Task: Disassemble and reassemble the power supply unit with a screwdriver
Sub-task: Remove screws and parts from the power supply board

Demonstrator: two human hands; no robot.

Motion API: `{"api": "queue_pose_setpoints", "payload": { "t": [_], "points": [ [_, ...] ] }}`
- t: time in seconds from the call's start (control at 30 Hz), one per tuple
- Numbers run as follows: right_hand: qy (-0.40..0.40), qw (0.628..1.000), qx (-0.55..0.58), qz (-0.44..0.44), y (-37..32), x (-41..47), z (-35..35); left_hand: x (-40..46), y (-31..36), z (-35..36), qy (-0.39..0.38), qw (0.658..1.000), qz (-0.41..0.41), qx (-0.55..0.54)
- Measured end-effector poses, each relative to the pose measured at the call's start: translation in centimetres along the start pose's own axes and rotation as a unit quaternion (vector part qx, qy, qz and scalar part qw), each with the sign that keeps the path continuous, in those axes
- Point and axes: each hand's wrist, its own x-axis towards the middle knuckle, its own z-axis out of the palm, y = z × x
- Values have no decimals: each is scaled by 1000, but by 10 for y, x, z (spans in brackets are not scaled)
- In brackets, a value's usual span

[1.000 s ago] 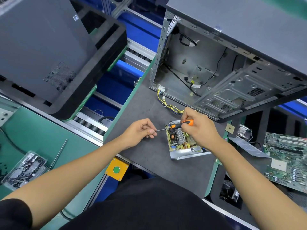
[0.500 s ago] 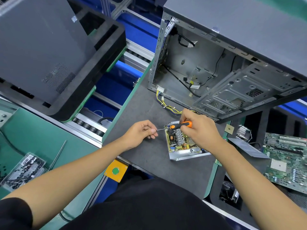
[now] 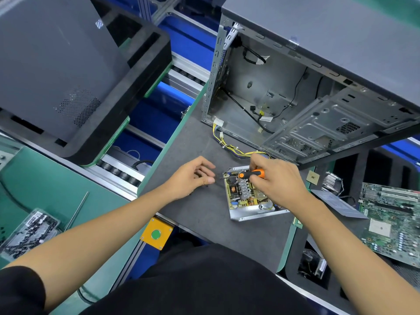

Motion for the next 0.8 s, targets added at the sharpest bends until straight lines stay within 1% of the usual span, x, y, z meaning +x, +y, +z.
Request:
{"api": "queue_pose_setpoints", "payload": {
  "t": [0.1, 0.37, 0.8],
  "points": [
    [-2, 999, -45, -10, -2, 4, 3, 3, -2, -2, 34, 999, 2, 20],
    [-23, 993, -118, -9, -5, 16, 16, 5, -5, 1, 39, 998, 8, 54],
    [-35, 989, -144, -17, -8, 29, 19, 11, -12, 3, 39, 996, 5, 75]
  ]
}}
